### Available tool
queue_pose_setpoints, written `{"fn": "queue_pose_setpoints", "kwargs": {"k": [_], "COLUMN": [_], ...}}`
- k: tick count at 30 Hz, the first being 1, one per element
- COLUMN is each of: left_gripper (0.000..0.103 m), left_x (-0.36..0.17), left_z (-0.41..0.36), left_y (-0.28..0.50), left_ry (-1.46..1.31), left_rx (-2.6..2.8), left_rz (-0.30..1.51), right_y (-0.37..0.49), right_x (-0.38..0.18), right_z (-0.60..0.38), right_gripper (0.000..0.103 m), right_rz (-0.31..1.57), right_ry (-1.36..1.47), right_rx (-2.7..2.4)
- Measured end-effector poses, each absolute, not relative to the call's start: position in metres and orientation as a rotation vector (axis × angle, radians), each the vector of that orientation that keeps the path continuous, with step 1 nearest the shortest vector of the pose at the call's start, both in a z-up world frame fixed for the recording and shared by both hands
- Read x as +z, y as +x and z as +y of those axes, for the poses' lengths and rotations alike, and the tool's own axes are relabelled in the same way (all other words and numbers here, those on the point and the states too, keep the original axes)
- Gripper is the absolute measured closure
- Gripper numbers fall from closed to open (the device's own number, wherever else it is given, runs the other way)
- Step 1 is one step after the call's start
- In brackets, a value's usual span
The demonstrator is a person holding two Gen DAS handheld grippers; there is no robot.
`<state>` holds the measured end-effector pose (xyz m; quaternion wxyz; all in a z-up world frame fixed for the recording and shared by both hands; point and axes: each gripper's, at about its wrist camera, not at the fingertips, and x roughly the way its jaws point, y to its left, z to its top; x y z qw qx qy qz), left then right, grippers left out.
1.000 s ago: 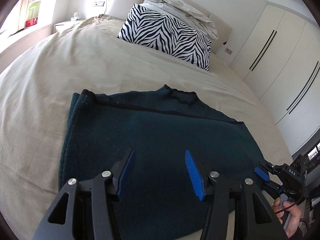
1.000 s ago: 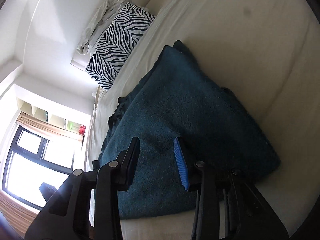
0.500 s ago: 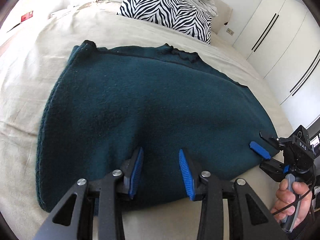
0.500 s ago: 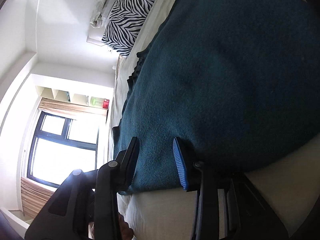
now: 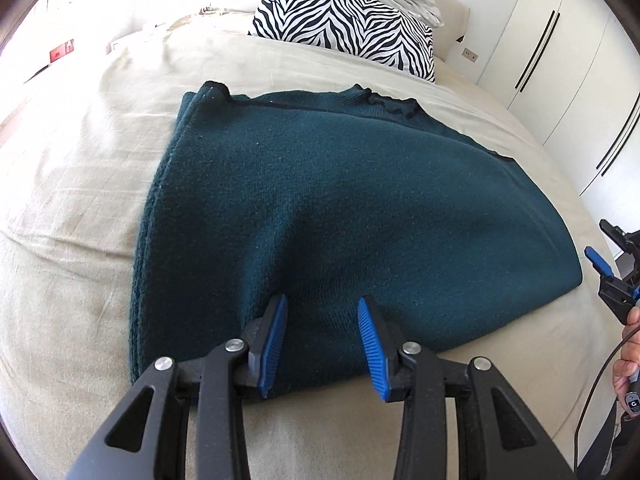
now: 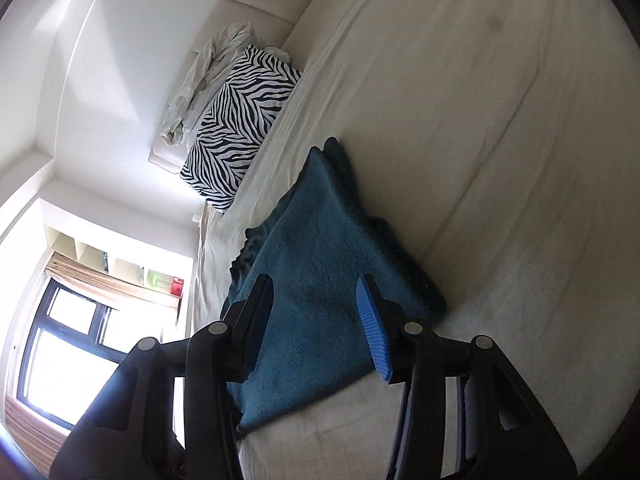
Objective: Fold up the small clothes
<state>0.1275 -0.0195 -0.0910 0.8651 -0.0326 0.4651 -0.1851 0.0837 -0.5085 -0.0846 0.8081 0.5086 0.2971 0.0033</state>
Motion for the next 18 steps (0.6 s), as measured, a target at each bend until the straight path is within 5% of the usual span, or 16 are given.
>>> {"fn": "queue_pose_setpoints", "kwargs": {"k": [11,18], "left_gripper": [0.062,0.062], "left_x": [-0.094,-0.089], "left_z": [-0.018,0.003], "left_y": [0.127,0.128], "left_ry": [-0.078,-0.193], "left_rx": [-0.398,-0.433], "left_rz": [0.971,0.970], "right_y": [0.164,0.145], "right_x": [-0.086,-0.115], "right_z": [-0.371,-0.400], "right_gripper": [0.060,0.063], "right_rz": [0.906,0.911], "right_ry": [0.951,0.994], "right_rx": [0.348,0.315]}}
